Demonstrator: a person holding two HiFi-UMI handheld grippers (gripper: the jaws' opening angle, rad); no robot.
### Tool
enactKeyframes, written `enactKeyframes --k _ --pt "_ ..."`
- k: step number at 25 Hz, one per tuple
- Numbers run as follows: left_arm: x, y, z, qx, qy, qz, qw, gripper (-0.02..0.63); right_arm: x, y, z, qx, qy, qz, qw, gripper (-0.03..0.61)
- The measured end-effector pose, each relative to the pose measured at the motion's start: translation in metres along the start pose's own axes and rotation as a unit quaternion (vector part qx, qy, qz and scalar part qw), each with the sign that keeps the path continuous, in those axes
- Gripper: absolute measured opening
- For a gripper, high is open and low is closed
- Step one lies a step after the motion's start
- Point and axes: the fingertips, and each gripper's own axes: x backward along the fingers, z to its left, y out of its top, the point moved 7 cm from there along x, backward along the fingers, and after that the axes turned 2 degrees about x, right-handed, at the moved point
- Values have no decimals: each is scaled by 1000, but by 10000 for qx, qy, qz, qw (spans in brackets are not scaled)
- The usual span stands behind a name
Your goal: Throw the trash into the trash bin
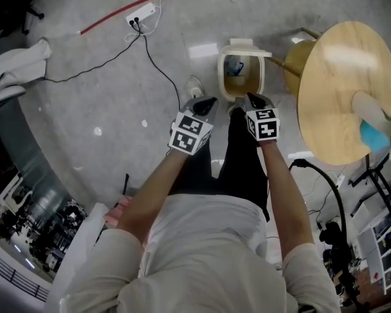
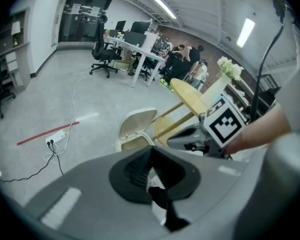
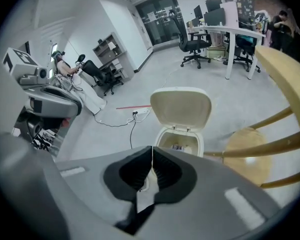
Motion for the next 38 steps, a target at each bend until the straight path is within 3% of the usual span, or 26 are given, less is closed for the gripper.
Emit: enactKeyframes --k 9,16,23,38 --pt "30 24 -21 -155 -104 53 9998 5 49 24 16 142 185 -61 9997 3" --pt "53 26 -26 76 -131 284 9995 5 97 34 29 -41 313 -202 9993 3" --pt "80 46 -40 -204 -128 201 9995 5 135 35 32 4 264 -238 9994 2" --pt "123 75 -85 -643 -305 -130 9974 5 205 53 47 68 170 -888 9959 3"
